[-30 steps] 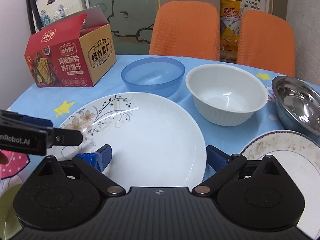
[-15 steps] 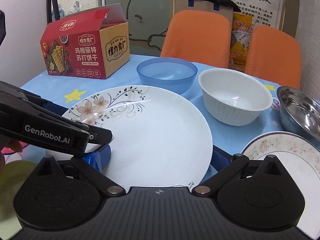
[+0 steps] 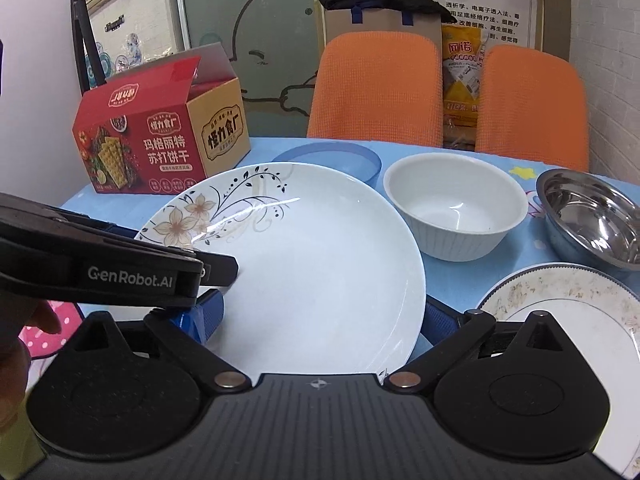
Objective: Organize plates and bowls
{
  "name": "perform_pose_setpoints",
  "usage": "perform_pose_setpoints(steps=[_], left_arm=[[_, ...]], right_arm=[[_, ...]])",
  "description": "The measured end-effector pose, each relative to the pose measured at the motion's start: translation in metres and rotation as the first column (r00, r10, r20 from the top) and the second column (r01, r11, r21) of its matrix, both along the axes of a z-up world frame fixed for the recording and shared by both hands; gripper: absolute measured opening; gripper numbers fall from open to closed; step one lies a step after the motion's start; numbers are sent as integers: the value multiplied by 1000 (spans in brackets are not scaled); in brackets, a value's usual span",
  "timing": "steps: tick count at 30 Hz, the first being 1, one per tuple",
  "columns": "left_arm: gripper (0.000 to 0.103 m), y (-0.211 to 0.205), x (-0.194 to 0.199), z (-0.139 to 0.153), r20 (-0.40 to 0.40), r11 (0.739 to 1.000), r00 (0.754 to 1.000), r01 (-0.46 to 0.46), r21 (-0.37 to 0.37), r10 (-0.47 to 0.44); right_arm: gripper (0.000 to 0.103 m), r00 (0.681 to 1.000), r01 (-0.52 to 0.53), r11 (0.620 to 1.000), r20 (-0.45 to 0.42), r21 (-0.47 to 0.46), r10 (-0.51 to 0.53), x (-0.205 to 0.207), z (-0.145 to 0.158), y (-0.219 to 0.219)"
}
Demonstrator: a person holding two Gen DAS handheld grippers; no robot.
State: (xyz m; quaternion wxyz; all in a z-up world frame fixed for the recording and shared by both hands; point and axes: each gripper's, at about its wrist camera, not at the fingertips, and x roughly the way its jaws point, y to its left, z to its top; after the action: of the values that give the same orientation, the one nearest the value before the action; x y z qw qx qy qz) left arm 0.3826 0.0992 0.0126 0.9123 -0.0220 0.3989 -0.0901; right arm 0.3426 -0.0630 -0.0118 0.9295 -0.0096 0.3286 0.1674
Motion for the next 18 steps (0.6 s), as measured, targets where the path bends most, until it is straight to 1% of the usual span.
perform_pose_setpoints(steps=[5,10,18], left_arm=[[47,1,-9,12,25,1000,1000,-13,-12,13],[47,2,-17,25,53,1000,998,-20,-16,21],[47,8,-46,34,53,999,998,-25,-29,26]], right_arm=[[89,1000,14,1000,21,18,-15,-9,14,0],[89,998,22,1000,58,10,-22,-17,28,3],[90,998,20,999,60,27,-21,-42,38,5]])
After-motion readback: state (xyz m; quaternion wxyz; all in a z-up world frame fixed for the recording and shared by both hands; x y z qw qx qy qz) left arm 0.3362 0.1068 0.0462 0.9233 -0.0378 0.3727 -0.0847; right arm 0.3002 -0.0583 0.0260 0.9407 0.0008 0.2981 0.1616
